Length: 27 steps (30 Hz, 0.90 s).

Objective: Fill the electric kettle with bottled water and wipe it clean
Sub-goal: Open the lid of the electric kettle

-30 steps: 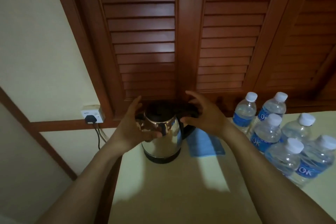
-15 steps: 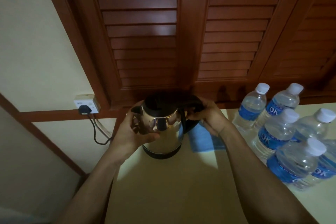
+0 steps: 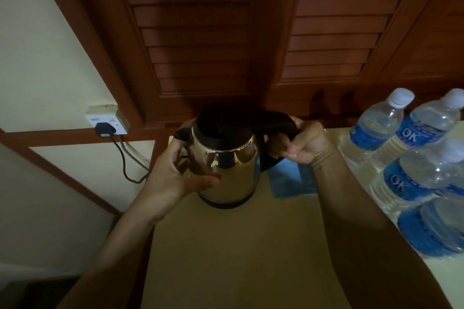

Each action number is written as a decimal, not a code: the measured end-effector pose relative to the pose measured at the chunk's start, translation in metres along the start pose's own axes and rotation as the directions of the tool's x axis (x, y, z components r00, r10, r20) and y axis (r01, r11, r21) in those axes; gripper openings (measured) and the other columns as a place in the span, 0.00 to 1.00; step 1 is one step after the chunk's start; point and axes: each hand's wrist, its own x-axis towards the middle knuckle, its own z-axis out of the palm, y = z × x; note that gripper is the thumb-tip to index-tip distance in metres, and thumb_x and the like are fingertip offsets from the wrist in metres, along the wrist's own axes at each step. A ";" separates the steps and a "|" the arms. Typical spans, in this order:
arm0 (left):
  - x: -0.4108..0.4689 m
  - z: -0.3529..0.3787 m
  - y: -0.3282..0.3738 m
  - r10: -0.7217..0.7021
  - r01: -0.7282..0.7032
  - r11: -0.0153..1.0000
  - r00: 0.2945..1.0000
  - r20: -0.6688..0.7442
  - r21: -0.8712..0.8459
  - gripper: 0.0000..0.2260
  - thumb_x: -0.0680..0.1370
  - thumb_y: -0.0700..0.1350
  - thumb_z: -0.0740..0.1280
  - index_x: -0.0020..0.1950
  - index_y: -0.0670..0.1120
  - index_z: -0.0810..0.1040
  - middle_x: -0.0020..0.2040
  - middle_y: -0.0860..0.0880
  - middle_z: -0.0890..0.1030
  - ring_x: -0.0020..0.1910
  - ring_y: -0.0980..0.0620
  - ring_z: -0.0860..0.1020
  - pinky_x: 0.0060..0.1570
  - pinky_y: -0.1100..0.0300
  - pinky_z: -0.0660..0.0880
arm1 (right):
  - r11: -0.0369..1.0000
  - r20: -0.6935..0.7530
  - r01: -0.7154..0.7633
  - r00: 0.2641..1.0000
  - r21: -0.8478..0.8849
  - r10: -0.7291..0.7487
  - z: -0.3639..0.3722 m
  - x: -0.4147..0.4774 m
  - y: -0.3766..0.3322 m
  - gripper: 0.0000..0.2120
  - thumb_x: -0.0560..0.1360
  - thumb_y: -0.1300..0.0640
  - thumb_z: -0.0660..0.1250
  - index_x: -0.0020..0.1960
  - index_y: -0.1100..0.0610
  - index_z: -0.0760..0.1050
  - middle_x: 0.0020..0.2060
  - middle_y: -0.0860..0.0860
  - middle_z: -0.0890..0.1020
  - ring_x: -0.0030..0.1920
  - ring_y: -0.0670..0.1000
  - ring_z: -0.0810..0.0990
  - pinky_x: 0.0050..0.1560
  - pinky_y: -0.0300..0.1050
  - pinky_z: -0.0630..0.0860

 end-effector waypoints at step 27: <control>-0.129 0.019 0.013 -0.008 0.015 0.997 0.996 0.086 -0.075 0.40 0.56 0.38 0.82 0.62 0.66 0.77 0.64 0.58 0.80 0.64 0.58 0.77 0.67 0.40 0.72 | 0.999 0.073 0.014 0.997 0.029 -0.016 0.102 -0.101 0.054 0.08 0.62 0.65 0.77 0.36 0.64 0.79 0.26 0.55 0.79 0.22 0.55 0.59 0.30 0.58 0.48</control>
